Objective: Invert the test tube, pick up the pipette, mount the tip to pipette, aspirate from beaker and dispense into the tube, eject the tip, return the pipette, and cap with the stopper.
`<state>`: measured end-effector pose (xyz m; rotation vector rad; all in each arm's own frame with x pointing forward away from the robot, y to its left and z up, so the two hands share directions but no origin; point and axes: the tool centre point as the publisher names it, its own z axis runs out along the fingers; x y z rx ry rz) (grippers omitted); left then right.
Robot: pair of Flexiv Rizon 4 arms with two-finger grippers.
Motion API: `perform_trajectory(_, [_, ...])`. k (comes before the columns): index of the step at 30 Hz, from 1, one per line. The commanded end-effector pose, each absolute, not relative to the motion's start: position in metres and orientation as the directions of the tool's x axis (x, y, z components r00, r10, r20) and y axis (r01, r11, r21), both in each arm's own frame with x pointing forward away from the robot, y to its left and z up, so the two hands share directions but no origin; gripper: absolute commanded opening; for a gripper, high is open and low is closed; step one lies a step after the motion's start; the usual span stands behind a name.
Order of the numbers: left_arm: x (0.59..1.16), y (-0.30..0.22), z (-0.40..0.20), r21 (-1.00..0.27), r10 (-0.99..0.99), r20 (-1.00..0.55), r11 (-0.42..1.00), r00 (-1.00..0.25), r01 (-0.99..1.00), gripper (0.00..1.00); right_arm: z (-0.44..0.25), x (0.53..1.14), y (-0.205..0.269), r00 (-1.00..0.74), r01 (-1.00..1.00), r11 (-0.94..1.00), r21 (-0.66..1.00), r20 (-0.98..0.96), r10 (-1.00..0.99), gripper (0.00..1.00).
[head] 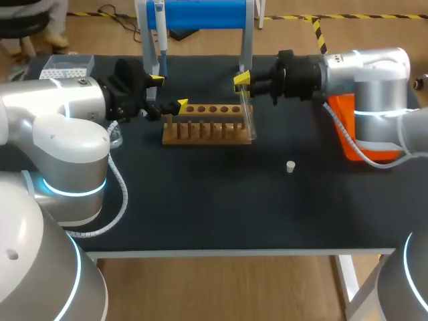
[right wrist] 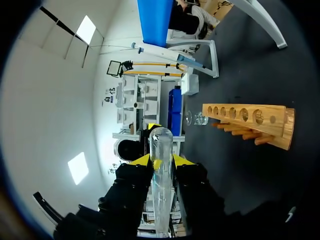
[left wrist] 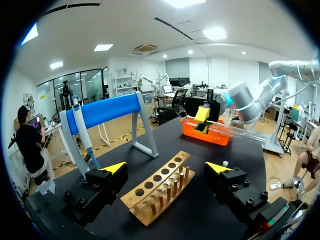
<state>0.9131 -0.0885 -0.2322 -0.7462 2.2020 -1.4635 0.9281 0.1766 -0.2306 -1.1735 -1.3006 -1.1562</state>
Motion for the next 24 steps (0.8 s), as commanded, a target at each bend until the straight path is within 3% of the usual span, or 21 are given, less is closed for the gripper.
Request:
perform_trajectory(1, [0.909, -0.092, -0.227, -0.955, -0.59, -0.108, 0.285, -0.8, -0.081, 1.0, -0.229, 0.927, 0.176, -0.034, 0.997, 0.073, 0.031, 0.998, 0.049, 0.0])
perform_trajectory(5, [0.901, -0.106, -0.221, -0.965, -0.466, -0.253, 0.189, -0.848, 0.184, 1.0, -0.229, 0.927, 0.176, -0.034, 0.997, 0.073, 0.031, 0.998, 0.049, 0.0])
perform_trajectory(12, [0.894, -0.13, -0.219, -0.887, -0.271, -0.461, 0.133, -0.845, 0.441, 1.0, -0.229, 0.927, 0.176, -0.034, 0.997, 0.073, 0.031, 0.998, 0.049, 0.0])
perform_trajectory(16, [0.891, -0.136, -0.218, -0.847, -0.234, -0.532, 0.133, -0.814, 0.515, 1.0, -0.229, 0.927, 0.176, -0.034, 0.997, 0.073, 0.031, 0.998, 0.049, 0.0])
perform_trajectory(24, [0.892, -0.135, -0.22, -0.853, -0.245, -0.522, 0.145, -0.817, 0.502, 1.0, -0.229, 0.927, 0.176, -0.034, 0.997, 0.073, 0.031, 0.998, 0.049, 0.0])
